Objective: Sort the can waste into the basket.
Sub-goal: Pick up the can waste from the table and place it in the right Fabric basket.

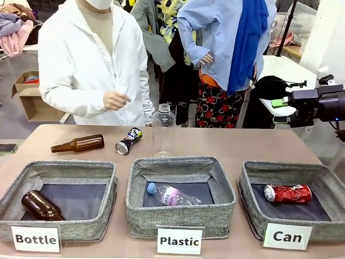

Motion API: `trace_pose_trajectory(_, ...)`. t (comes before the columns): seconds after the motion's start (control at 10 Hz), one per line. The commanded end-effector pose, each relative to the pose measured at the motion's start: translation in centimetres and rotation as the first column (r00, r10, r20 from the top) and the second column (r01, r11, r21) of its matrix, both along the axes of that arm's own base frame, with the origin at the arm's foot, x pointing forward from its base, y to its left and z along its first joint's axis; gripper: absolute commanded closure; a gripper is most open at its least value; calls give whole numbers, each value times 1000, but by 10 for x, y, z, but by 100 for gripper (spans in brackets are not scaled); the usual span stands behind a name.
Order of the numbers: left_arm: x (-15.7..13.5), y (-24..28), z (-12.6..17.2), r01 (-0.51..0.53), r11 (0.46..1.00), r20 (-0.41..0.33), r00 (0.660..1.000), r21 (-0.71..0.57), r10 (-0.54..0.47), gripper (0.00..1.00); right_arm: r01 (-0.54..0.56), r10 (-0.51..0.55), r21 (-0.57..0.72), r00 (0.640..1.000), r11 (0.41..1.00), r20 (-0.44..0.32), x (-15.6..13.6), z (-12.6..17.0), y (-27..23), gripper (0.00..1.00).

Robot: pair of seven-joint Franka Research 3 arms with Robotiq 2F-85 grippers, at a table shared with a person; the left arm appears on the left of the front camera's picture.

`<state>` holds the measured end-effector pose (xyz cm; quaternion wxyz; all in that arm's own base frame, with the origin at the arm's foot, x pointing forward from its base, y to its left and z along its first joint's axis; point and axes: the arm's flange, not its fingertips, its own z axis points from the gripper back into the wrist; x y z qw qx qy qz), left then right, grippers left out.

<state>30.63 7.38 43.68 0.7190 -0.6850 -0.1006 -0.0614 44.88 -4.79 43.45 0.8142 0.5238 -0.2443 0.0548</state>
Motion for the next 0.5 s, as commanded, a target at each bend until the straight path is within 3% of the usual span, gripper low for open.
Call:
trace_pose_trajectory(0.0, -1, 1, 2, 2, 1000, -3, 1000, -8, -2, 0, 9, -8, -14, 1000, 1000, 19, -1, 3, -5, 0)
trace_pose_trajectory(0.4, -1, 1, 2, 2, 1000, -3, 1000, -8, -2, 0, 9, -8, -14, 1000, 1000, 19, -1, 3, -5, 0)
